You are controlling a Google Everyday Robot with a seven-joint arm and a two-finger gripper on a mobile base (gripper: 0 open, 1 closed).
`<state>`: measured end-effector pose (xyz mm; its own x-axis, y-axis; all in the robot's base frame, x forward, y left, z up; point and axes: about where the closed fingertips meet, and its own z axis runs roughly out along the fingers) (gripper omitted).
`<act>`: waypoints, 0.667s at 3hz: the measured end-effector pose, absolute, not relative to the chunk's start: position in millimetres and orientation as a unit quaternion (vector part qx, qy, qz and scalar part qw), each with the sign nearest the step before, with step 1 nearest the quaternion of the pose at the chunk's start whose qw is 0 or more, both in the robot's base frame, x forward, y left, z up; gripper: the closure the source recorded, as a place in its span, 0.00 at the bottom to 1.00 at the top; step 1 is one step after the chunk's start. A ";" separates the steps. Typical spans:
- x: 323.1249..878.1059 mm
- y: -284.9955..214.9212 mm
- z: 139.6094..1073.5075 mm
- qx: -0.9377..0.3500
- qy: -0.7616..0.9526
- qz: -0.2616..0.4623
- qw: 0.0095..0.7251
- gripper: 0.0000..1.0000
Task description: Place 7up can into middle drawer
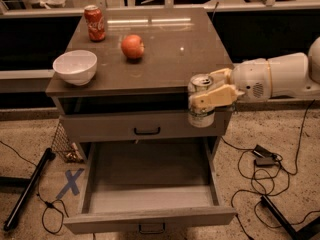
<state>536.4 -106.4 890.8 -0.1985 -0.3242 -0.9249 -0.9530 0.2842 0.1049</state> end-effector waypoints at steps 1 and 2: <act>529.5 -102.9 886.2 -0.475 0.679 0.378 0.413 1.00; 531.1 -98.3 871.0 -0.462 0.674 0.383 0.431 1.00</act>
Offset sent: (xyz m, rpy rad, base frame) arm 0.0069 0.0294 -0.1571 0.3951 -0.1222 -0.2129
